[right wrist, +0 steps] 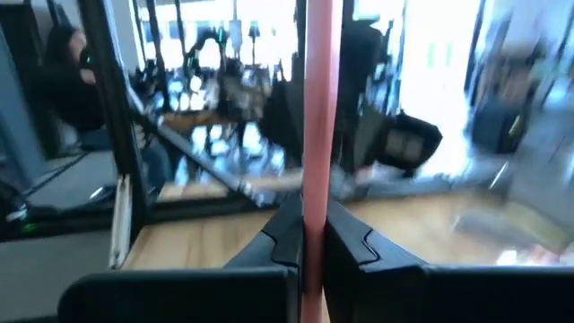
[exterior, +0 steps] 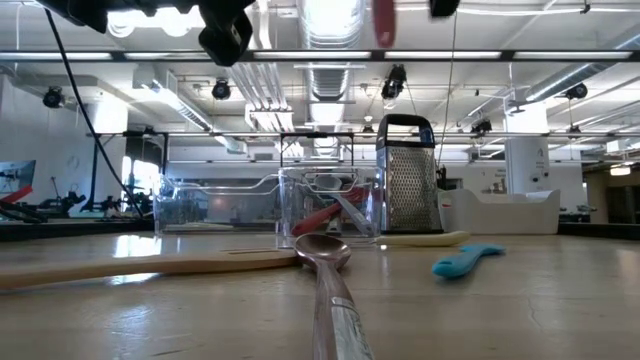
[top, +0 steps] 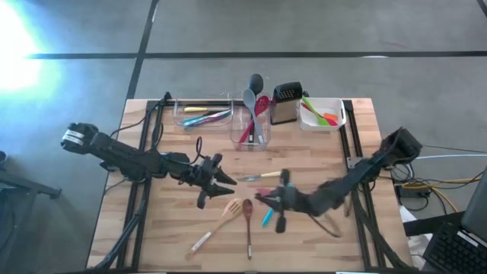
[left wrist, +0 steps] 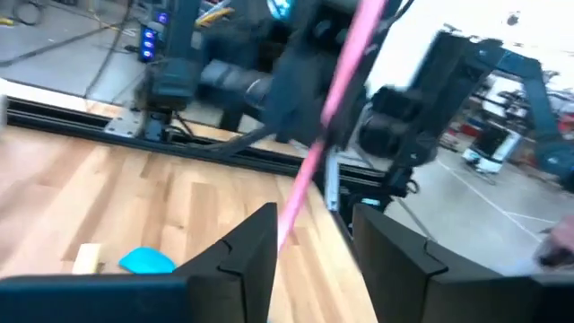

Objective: Pick & Place Kitchen Items
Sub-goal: Put the pink spatula into the white bin

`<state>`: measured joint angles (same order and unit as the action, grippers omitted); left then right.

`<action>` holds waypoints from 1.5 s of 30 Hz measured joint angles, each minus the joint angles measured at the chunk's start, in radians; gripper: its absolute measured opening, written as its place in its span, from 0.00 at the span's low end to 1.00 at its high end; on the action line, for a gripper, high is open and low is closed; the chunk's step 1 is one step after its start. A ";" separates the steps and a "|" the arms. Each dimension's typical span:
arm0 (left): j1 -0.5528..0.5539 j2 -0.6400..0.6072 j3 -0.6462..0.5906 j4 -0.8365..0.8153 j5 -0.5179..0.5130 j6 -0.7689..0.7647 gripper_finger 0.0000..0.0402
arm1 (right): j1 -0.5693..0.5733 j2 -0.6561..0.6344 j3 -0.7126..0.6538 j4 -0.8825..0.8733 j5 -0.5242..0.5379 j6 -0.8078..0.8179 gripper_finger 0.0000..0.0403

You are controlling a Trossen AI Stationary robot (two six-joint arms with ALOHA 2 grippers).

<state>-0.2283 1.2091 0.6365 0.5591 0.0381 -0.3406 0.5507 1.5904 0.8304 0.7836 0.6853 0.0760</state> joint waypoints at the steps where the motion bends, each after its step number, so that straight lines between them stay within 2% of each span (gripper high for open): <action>1: 0.000 0.007 0.000 0.007 -0.024 0.004 0.38 | 0.021 -0.015 -0.007 0.043 0.031 -0.068 0.02; 6: -0.002 0.067 -0.002 0.088 -0.126 0.025 0.38 | 0.093 -0.020 -0.041 0.432 0.020 -0.451 0.02; 10: -0.003 0.158 -0.002 0.313 -0.107 0.068 0.39 | 0.106 0.013 -0.058 0.668 -0.064 -0.656 0.02; 15: -0.004 0.303 0.001 0.647 -0.087 0.103 0.39 | 0.097 0.021 -0.059 0.786 -0.221 -0.734 0.02; 19: -0.004 0.432 0.047 0.833 -0.024 0.102 0.39 | 0.072 0.021 -0.055 0.785 -0.253 -0.717 0.02; 25: -0.002 0.555 0.199 0.853 0.156 0.066 0.38 | 0.045 0.020 -0.053 0.776 -0.272 -0.674 0.02; 27: -0.002 0.578 0.239 0.854 0.181 0.079 0.38 | 0.045 0.020 -0.053 0.777 -0.278 -0.675 0.02; 38: -0.002 0.621 0.353 0.850 0.184 0.135 0.38 | 0.040 0.020 -0.051 0.780 -0.280 -0.680 0.03; 45: 0.000 0.621 0.398 0.771 0.181 0.159 0.38 | 0.033 0.020 -0.051 0.779 -0.276 -0.679 0.03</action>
<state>-0.2283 1.8301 1.0343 1.3305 0.2194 -0.1820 0.5833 1.6100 0.7792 1.5623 0.4095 -0.6033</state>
